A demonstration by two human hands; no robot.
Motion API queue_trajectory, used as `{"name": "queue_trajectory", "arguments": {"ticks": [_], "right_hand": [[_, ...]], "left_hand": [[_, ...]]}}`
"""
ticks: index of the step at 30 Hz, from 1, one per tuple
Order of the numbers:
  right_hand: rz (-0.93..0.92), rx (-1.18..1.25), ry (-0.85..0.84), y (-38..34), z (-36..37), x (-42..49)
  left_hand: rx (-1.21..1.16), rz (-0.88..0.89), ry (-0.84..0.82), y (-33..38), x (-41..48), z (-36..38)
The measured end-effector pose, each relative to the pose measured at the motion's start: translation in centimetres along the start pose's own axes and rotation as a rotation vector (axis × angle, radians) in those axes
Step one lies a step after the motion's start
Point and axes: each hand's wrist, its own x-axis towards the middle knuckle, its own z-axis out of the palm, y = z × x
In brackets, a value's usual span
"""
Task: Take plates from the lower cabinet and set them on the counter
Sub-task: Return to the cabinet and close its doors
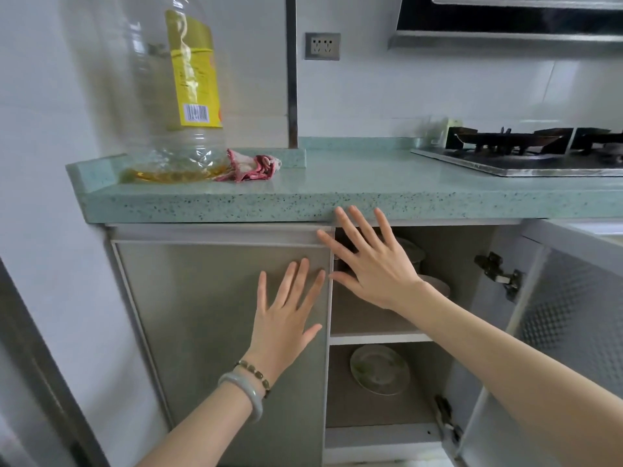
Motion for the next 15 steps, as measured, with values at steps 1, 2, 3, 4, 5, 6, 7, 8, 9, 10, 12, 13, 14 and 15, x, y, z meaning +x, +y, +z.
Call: {"name": "queue_trajectory", "arguments": {"ticks": [1, 2, 3, 4, 5, 6, 7, 8, 9, 10, 12, 13, 14, 15], "right_hand": [[0.012, -0.006, 0.002, 0.0, 0.1, 0.2], [0.025, -0.011, 0.001, 0.0, 0.1, 0.3], [0.035, -0.017, -0.002, 0.0, 0.2, 0.5], [0.043, -0.025, -0.005, -0.1, 0.2, 0.6], [0.05, -0.035, -0.003, -0.2, 0.2, 0.7], [0.059, -0.044, 0.001, -0.3, 0.3, 0.7], [0.071, -0.051, 0.007, -0.4, 0.3, 0.8], [0.085, -0.056, 0.01, -0.6, 0.3, 0.8], [0.102, -0.059, 0.009, -0.9, 0.3, 0.9], [0.119, -0.063, 0.003, -1.1, 0.2, 0.9], [0.143, -0.064, -0.018, -1.5, -0.1, 1.0], [0.148, -0.055, -0.035, -1.6, -0.3, 0.9], [0.148, -0.033, -0.054, -1.7, -0.6, 0.9], [0.145, 0.001, -0.068, -1.7, -0.9, 0.9]], "left_hand": [[0.009, -0.003, -0.001, 0.0, 0.3, 0.0], [0.015, -0.007, 0.0, -0.1, 0.5, 0.1], [0.018, -0.01, 0.001, -0.1, 0.7, 0.2], [0.018, -0.012, 0.003, -0.1, 0.8, 0.3], [0.014, -0.013, 0.008, -0.2, 0.9, 0.5], [0.01, -0.013, 0.014, -0.2, 1.0, 0.6], [0.007, -0.013, 0.019, -0.2, 1.1, 0.8], [0.007, -0.014, 0.018, -0.2, 1.2, 0.9], [0.005, -0.015, 0.014, -0.3, 1.3, 1.0], [0.002, -0.018, 0.008, -0.3, 1.4, 1.0], [-0.011, -0.029, -0.004, -0.3, 1.6, 0.8], [-0.027, -0.035, -0.01, -0.2, 1.7, 0.6], [-0.046, -0.042, -0.017, -0.1, 1.7, 0.4], [-0.068, -0.051, -0.024, 0.0, 1.7, 0.2]]}}
